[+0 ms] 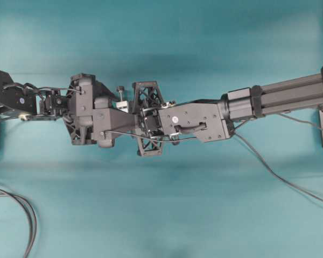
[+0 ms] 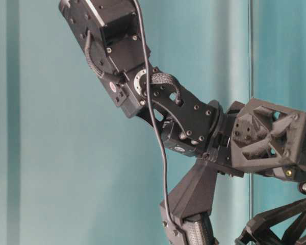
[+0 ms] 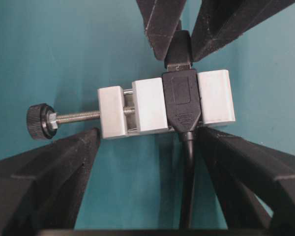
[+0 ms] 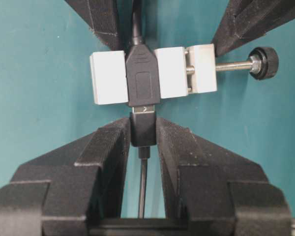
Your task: Insert the USB cable into the female connector supported by the left arm.
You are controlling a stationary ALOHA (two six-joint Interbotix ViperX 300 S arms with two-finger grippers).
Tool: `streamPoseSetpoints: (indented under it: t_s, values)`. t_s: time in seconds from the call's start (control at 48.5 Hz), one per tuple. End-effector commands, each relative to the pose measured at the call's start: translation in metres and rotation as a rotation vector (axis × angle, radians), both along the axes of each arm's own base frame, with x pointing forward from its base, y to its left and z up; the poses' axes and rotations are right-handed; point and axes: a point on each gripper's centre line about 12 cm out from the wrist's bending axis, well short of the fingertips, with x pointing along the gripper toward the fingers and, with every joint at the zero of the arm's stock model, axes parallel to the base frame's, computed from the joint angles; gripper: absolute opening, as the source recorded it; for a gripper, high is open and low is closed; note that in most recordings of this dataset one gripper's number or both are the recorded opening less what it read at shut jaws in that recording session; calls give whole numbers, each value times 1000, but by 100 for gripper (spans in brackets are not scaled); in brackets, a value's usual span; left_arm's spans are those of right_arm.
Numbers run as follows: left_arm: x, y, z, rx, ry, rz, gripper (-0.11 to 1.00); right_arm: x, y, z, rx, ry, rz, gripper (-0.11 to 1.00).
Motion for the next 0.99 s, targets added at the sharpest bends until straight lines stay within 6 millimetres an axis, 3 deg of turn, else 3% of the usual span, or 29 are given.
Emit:
streamPoseSetpoints:
  t_s: [0.0, 0.372, 0.97]
  values:
    - [13, -2, 6, 0, -31, -6, 93, 27, 7, 35, -22, -118, 65, 22]
    - [28, -3, 4, 5, -38, -24, 93, 28, 14, 38, -47, -115, 125, 22]
    - [-4, 5, 14, -3, -50, 23, 93, 1, 12, 31, -16, -89, 86, 22]
